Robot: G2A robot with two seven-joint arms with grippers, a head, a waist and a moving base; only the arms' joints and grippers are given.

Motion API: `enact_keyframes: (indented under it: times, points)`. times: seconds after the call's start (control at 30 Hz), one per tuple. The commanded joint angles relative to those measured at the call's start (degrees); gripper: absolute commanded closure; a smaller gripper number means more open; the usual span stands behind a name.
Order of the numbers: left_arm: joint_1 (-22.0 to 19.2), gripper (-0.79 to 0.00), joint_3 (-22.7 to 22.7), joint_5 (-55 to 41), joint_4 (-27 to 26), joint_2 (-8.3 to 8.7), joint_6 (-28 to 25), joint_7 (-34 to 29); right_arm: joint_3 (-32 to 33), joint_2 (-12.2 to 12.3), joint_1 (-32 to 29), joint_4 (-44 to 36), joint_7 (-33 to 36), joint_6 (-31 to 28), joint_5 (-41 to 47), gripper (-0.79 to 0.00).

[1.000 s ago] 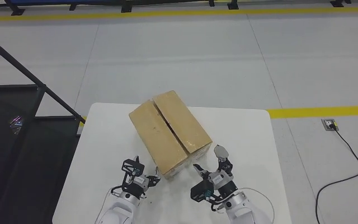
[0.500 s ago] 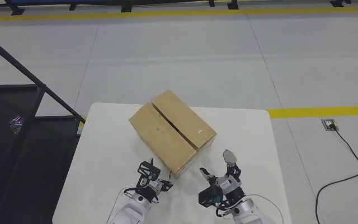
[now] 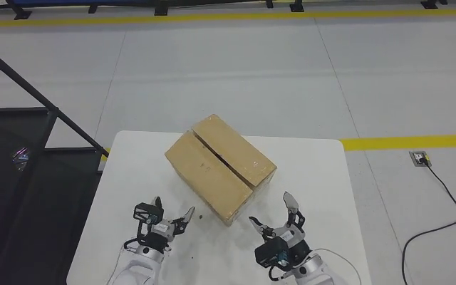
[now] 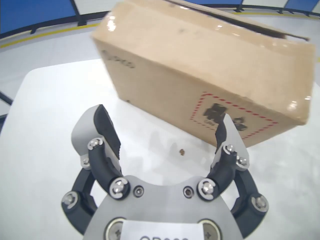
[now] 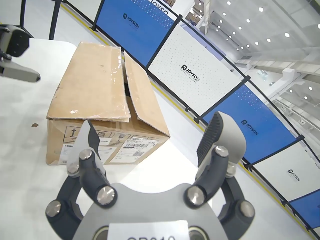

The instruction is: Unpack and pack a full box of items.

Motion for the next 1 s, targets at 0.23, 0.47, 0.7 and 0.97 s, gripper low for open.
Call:
enact_keyframes:
  times: [0.23,0.47,0.7,0.97]
  points:
    - [1.38,-0.785,-13.72,-13.84,3.61,0.63,-0.63,0.45,-7.76,-2.11,1.47,1.71,7.76,5.71,7.96,-0.785]
    - [1.38,-0.785,-13.72,-13.84,3.61,0.63,-0.63,0.45,-8.93,-2.23,2.23,2.70,9.57,4.67,5.94,-0.785]
    - [1.41,-0.785,-13.37,-14.39,2.80,0.52,-0.82,0.76,-11.90,-3.29,5.53,7.30,14.77,4.18,7.01,-0.785]
    - [-0.55,-0.785,-12.57,-16.60,2.36,0.09,2.14,0.23,-16.21,-5.48,10.00,15.52,13.16,7.82,13.26,-0.785]
